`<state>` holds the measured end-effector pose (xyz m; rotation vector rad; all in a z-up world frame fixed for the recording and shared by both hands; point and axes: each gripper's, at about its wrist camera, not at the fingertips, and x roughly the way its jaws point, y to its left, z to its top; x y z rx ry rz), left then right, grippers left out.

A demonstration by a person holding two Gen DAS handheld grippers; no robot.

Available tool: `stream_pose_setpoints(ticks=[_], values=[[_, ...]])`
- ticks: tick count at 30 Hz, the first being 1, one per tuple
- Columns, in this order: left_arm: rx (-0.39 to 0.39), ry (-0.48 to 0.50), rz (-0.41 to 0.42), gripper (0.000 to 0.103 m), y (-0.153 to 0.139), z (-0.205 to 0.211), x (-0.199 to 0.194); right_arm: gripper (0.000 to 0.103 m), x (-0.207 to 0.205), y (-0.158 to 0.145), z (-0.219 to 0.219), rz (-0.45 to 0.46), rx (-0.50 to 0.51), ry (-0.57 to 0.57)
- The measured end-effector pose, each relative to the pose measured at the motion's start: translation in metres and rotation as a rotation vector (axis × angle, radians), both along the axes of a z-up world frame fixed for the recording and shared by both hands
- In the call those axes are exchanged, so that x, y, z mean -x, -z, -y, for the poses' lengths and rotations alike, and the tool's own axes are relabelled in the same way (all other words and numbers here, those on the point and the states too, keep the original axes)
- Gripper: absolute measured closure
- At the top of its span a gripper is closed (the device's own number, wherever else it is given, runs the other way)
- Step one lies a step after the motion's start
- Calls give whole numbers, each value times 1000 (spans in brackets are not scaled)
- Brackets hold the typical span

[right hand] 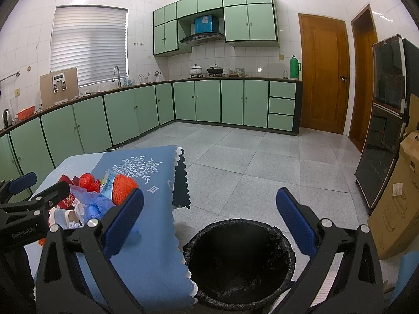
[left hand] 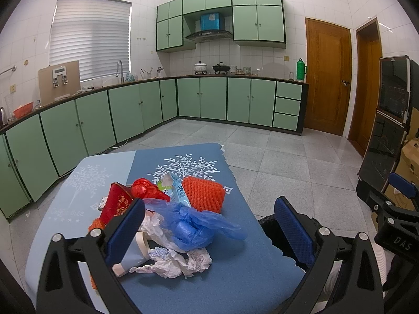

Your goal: Collect trash

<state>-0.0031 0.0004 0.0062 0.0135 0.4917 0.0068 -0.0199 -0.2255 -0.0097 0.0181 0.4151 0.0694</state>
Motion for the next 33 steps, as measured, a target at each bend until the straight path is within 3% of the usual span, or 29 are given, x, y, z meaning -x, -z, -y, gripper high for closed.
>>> stream_pose_setpoints(ticks=[33], values=[[4,-2,0,6,3,-1,0,5,0,11,-4,-6,-1,-3]])
